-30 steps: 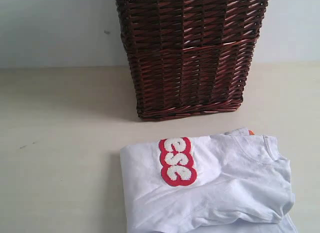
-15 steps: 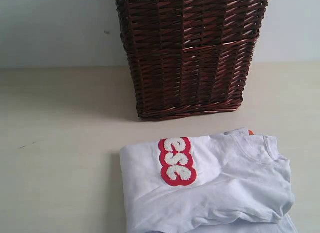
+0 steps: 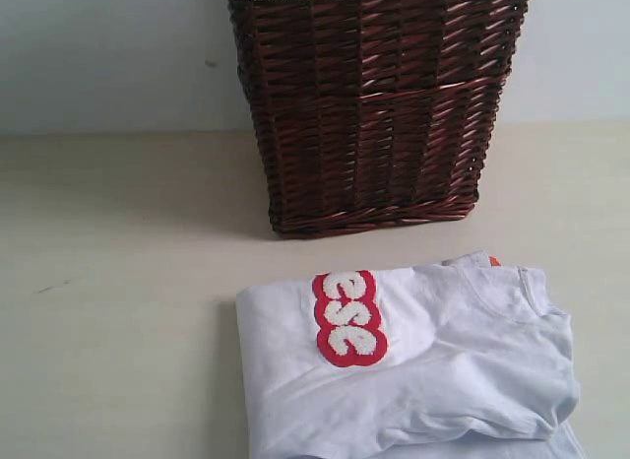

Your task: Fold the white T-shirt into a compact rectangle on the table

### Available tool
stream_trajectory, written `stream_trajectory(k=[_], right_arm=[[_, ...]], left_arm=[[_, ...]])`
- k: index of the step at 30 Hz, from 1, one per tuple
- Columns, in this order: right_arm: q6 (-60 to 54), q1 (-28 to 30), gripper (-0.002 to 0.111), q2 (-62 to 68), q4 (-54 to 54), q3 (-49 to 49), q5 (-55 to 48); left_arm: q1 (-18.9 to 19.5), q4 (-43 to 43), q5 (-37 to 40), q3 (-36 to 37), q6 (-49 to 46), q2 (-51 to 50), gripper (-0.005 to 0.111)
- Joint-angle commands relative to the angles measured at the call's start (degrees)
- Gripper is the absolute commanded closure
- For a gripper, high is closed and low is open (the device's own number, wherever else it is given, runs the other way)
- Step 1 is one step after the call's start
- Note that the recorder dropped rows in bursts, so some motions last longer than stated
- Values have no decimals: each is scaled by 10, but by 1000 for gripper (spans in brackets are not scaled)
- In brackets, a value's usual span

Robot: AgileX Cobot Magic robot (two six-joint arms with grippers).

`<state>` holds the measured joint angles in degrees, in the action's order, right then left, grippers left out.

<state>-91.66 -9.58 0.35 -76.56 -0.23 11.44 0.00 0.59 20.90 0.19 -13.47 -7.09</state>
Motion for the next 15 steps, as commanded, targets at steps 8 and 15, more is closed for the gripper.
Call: stream_trajectory(k=[8, 15], right_arm=[[682, 3, 108, -4, 542, 2, -63], [723, 3, 108, -4, 621, 2, -303]], left_arm=[[1, 6, -5, -2, -2, 5, 107], [1, 6, -5, -2, -2, 5, 107]])
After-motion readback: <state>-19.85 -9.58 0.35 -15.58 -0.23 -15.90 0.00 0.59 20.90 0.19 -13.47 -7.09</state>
